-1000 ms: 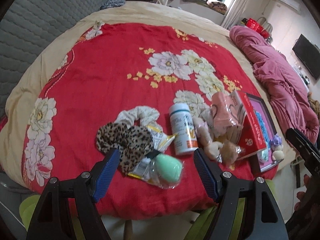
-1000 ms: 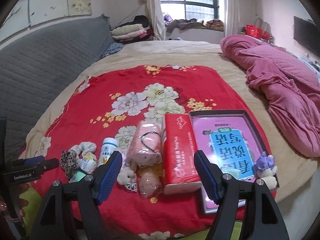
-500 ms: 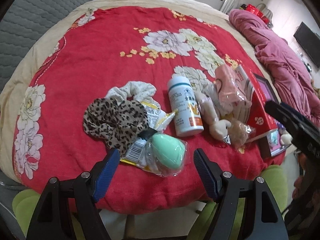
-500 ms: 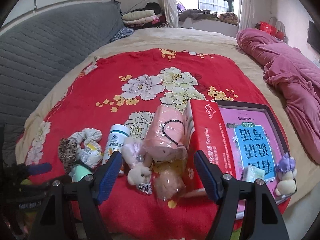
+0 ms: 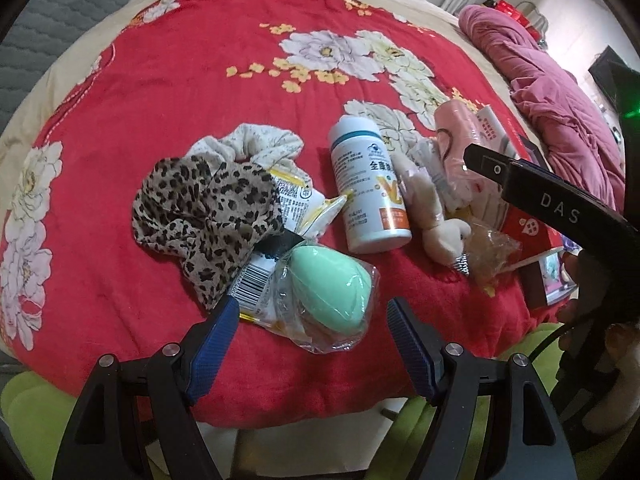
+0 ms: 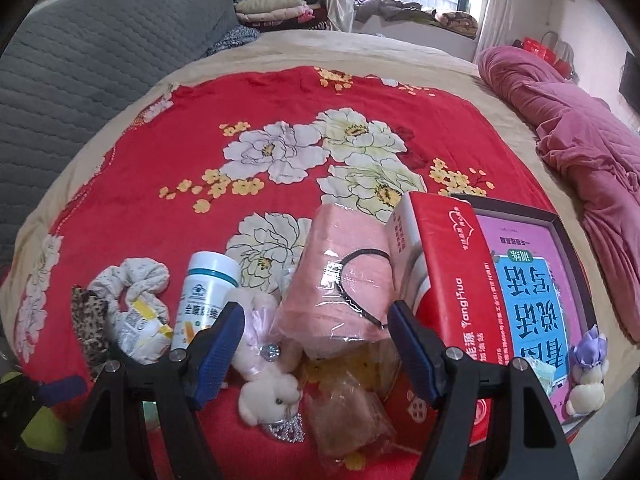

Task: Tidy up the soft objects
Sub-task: 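Grasp the pink bagged towel with the right tool while the left tool grasps the green sponge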

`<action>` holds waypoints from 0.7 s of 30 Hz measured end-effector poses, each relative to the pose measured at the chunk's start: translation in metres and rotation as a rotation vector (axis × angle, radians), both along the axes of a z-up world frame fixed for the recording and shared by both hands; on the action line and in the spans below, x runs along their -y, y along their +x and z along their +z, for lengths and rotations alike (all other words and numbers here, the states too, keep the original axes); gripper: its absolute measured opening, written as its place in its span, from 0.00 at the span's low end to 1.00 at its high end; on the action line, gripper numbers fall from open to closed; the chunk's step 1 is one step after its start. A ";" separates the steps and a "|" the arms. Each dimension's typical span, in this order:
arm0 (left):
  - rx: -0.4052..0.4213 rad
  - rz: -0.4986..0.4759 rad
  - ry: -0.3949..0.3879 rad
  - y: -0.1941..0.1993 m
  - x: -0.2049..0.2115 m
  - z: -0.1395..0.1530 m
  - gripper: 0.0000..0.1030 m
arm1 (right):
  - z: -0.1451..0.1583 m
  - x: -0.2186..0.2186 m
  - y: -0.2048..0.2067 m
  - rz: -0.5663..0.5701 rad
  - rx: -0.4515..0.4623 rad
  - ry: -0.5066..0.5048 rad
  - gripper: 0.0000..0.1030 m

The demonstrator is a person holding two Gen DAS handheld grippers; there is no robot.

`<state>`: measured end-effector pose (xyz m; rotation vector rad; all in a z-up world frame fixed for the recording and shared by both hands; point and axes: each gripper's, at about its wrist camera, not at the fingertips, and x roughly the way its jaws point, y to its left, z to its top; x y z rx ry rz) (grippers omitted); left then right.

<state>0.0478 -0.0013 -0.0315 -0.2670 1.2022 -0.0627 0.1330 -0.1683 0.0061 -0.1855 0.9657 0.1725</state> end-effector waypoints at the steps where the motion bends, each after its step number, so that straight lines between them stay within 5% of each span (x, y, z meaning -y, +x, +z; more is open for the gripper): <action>1: -0.006 0.003 -0.010 0.002 0.000 -0.002 0.75 | -0.002 0.000 0.001 0.000 0.000 -0.012 0.71; 21: -0.032 0.017 -0.067 0.026 0.011 -0.014 0.69 | -0.030 -0.008 0.024 -0.030 -0.032 -0.092 0.71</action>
